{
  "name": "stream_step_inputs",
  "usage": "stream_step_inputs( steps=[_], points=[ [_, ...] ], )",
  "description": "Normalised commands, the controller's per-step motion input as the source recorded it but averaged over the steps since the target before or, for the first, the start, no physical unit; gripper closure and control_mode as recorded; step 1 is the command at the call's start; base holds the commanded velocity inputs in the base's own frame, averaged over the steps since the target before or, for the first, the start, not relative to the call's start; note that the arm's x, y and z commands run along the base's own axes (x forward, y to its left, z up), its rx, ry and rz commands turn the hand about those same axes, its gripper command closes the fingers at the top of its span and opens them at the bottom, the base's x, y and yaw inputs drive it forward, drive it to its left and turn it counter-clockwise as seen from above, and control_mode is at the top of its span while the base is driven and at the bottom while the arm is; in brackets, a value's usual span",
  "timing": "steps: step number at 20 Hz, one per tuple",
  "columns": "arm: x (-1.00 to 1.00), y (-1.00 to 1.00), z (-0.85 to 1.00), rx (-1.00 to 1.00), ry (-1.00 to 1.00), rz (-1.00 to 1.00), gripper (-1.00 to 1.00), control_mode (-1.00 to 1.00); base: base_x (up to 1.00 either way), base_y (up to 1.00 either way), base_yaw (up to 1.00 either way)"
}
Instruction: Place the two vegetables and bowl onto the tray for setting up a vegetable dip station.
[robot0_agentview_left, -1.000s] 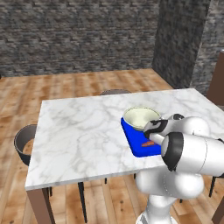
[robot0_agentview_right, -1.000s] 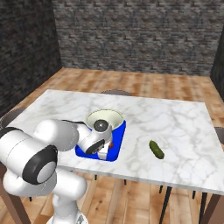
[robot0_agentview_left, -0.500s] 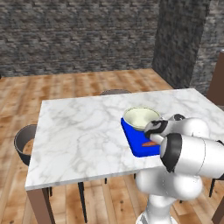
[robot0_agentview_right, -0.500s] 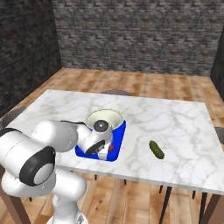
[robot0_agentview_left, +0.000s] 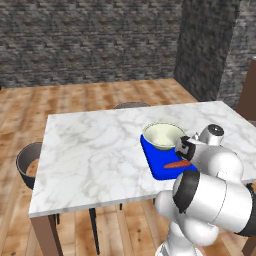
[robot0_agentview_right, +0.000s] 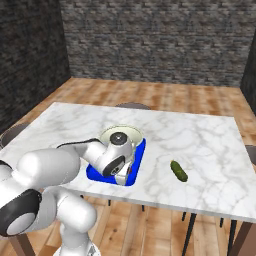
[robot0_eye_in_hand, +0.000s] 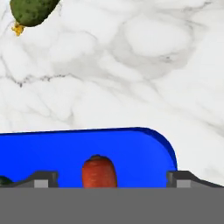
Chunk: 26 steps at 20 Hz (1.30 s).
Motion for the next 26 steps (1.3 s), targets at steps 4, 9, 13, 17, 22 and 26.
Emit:
stream_step_inputs(
  steps=[4,9,13,17,22,26],
  points=[
    [-0.10,-0.18,0.45,0.00,0.05,-0.08,-1.00,-1.00,0.00,0.00,0.00],
    [0.00,-0.19,0.37,0.00,0.08,-0.11,-1.00,-1.00,0.00,0.00,0.00],
    [0.10,-0.47,0.02,0.00,0.12,-0.30,-1.00,-1.00,0.00,0.00,0.00],
    [0.18,-0.49,-0.06,0.03,0.05,-0.28,-1.00,-1.00,0.00,0.00,0.00],
    [0.06,-0.57,-0.07,0.05,0.04,-0.30,-1.00,-1.00,0.00,0.00,0.00],
    [0.00,-0.66,0.00,0.23,0.00,-0.21,-1.00,-1.00,0.00,0.00,0.00]
  ],
)
